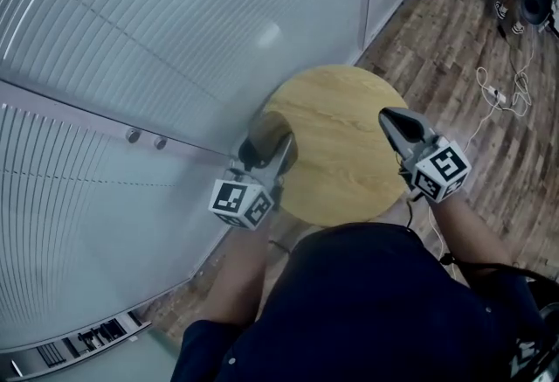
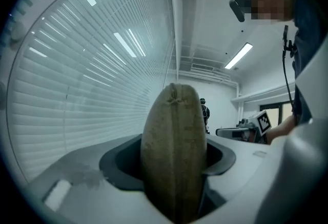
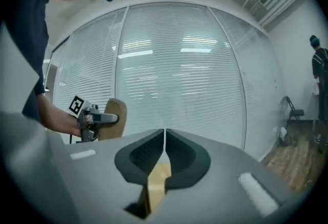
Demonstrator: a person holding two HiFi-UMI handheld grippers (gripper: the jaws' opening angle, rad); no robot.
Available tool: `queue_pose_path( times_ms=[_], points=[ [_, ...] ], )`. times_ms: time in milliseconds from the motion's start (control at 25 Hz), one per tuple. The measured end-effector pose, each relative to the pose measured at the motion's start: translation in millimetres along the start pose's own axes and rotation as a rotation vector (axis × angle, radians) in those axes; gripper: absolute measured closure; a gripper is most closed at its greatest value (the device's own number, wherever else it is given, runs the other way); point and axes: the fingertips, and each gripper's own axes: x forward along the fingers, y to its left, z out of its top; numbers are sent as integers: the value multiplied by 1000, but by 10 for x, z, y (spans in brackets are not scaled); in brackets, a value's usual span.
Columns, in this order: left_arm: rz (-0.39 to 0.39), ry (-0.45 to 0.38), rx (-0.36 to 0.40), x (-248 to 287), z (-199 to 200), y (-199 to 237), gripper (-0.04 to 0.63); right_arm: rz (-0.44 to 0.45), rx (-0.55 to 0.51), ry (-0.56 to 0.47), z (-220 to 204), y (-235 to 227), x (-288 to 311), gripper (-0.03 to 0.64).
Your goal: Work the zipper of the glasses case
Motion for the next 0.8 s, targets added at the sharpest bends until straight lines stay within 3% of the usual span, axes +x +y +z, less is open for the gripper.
queue_pose_path(
  times_ms=[120, 280, 800],
  points=[
    [33, 27, 49, -61, -159, 56, 295, -68, 27, -45, -152, -183, -109, 609],
    [48, 52, 73, -96, -285, 114, 295, -108, 27, -30, -309, -264, -154, 611],
    [-7, 114, 76, 23, -415, 99, 295, -107, 41, 6, -348, -280, -179, 611]
  ],
)
